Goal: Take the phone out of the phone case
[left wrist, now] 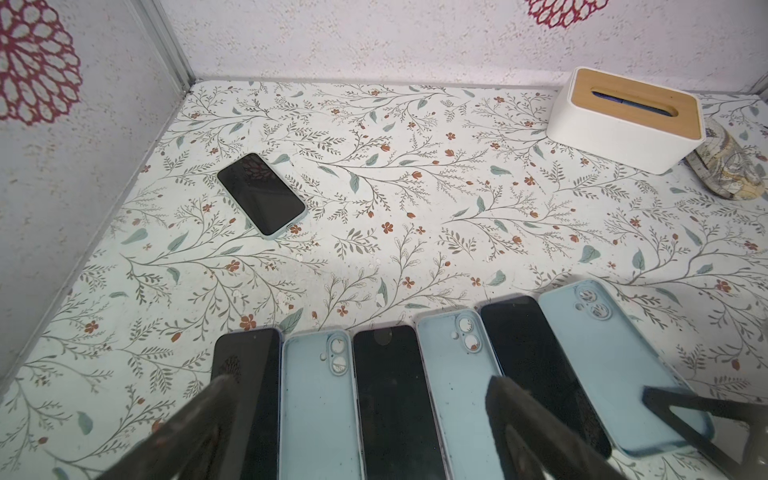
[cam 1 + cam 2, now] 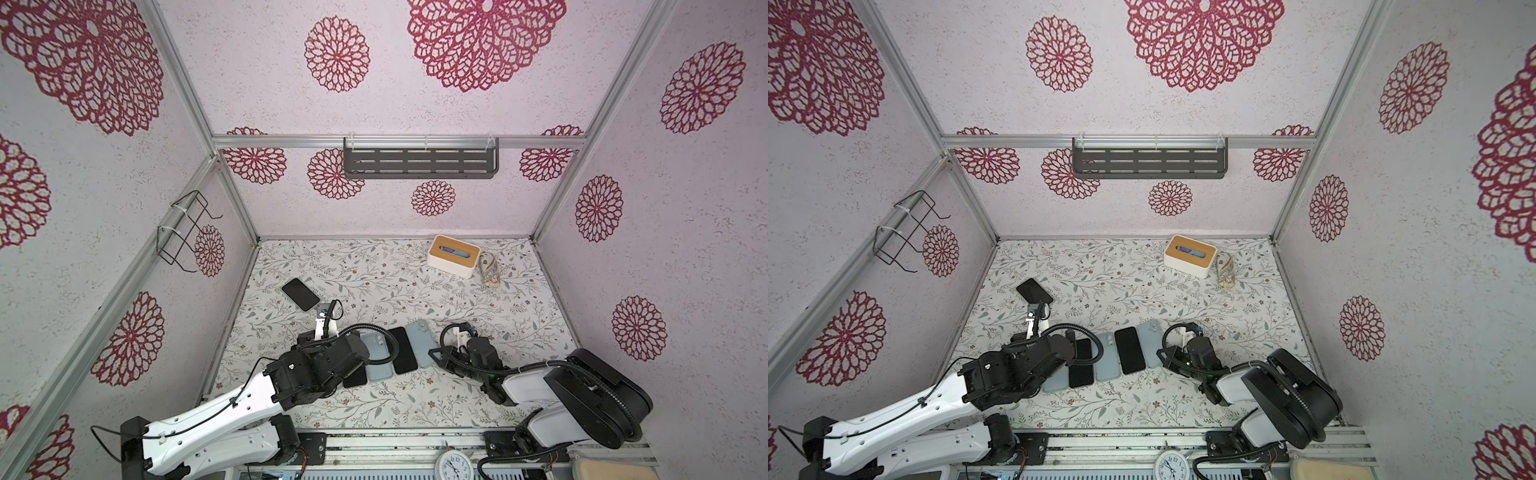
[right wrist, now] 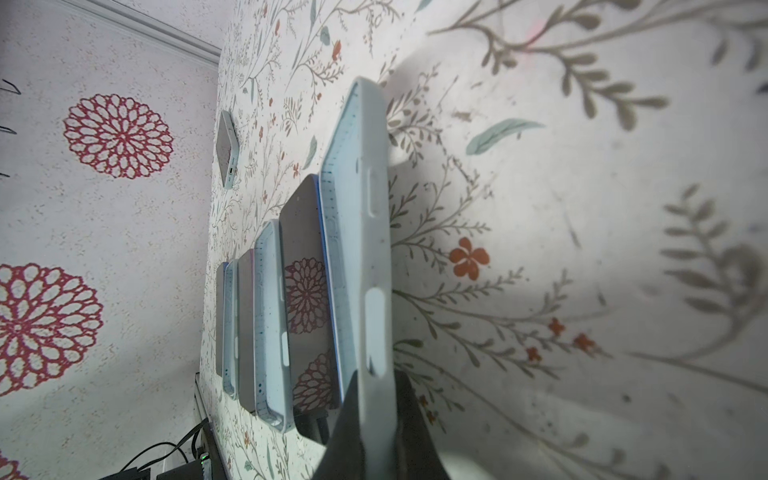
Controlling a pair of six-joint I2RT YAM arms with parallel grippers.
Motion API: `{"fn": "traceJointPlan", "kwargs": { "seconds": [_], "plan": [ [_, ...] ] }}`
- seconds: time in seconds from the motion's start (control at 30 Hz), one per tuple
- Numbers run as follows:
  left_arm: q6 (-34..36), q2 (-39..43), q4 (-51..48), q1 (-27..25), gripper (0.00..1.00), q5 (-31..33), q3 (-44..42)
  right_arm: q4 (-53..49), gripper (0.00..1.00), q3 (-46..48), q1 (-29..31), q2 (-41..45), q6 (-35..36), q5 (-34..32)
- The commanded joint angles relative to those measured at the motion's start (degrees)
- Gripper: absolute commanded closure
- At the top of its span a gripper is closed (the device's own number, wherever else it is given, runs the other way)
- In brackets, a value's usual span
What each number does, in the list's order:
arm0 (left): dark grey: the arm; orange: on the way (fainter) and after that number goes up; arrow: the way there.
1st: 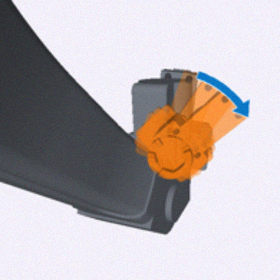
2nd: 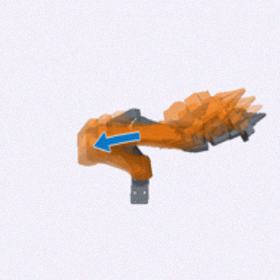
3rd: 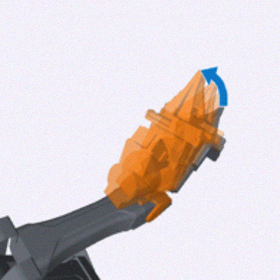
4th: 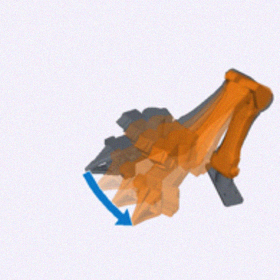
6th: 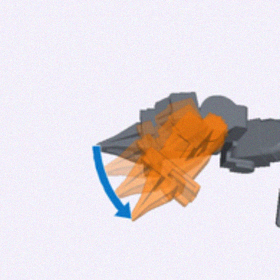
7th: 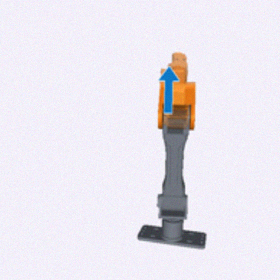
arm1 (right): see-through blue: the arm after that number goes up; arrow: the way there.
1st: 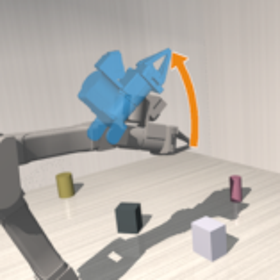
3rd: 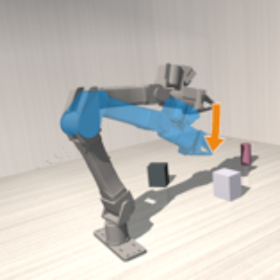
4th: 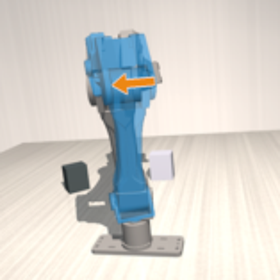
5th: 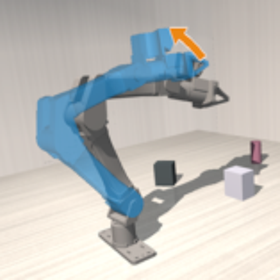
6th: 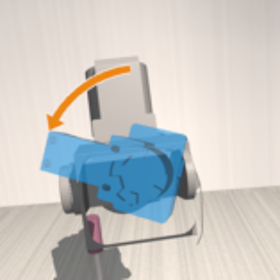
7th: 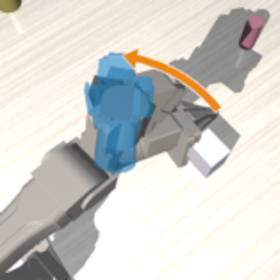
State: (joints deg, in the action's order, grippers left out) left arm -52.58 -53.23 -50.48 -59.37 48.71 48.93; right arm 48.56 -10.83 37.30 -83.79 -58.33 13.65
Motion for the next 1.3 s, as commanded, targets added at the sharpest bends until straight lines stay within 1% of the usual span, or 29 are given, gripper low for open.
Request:
{"fn": "traceJointPlan", "kwargs": {
  "seconds": [0.0, 0.1, 0.13, 0.2, 0.27, 0.37, 0.47, 0.63, 0.73, 0.8, 0.9, 0.97, 1.0, 1.07, 1.27],
  "plan": [
    [-0.6, 0.33, -0.89, 1.3, 0.03, -0.37, 0.07, 4.41, 1.0, -0.74, 2.34, -0.75, -1.56, -0.58],
    [-0.6, -0.07, -1.48, 2.13, 0.03, -0.53, 0.61, 5.15, 1.0, -0.51, 3.38, -1.14, -2.46, -0.99],
    [-0.47, -0.16, -1.47, 2.48, 0.03, -0.67, 0.81, 5.1, 0.97, -0.37, 3.56, -1.03, -2.54, -1.23],
    [-0.07, -0.34, -1.55, 3.31, 0.03, -0.89, 1.15, 4.1, 0.87, -0.41, 3.74, -0.38, -2.5, -1.6],
    [0.11, -0.38, -1.55, 4.65, 0.03, -1.44, 1.37, 1.89, 0.72, -0.52, 3.89, 0.86, -2.05, -1.91],
    [1.03, -0.38, -0.97, 7.85, 0.03, -3.56, 1.43, -2.36, 0.55, -0.68, 3.92, 3.63, -0.97, -2.6],
    [2.82, -0.47, 0.91, 13.04, 0.03, -7.84, 0.96, -8.79, 0.4, -1.09, 3.92, 7.51, 0.9, -3.8],
    [5.83, -1.3, 4.07, 25.98, 0.03, -17.9, 0.64, -28.63, 0.16, -4.79, 3.92, 18.7, 8.08, -8.24],
    [8.62, -3.03, 6.26, 33.4, 0.03, -22.71, 0.86, -39.28, 0.04, -6.99, 3.83, 26.25, 12.43, -11.55],
    [9.94, -5.32, 7.71, 38.46, 0.03, -25.48, 1.13, -44.79, 0.01, -8.38, 3.84, 30.51, 14.8, -13.44],
    [12.22, -10.03, 10.3, 45.15, 0.03, -30.18, 2.16, -49.8, 0.01, -9.8, 3.88, 35.51, 17.15, -14.51],
    [13.02, -13.77, 12.8, 49.4, 0.03, -35.04, 2.9, -51.32, 0.01, -10.62, 3.91, 37.09, 18.32, -13.86],
    [12.96, -16.04, 14.0, 51.75, 0.03, -38.51, 3.49, -51.69, 0.01, -11.02, 3.92, 37.2, 18.93, -13.38],
    [13.08, -20.25, 15.68, 54.16, 0.03, -41.77, 5.15, -51.57, 0.01, -11.65, 3.92, 36.92, 19.91, -12.48],
    [14.34, -33.12, 15.87, 58.2, 0.03, -45.4, 12.44, -47.63, 0.01, -12.67, 4.1, 34.38, 21.45, -8.83]
  ]
}}
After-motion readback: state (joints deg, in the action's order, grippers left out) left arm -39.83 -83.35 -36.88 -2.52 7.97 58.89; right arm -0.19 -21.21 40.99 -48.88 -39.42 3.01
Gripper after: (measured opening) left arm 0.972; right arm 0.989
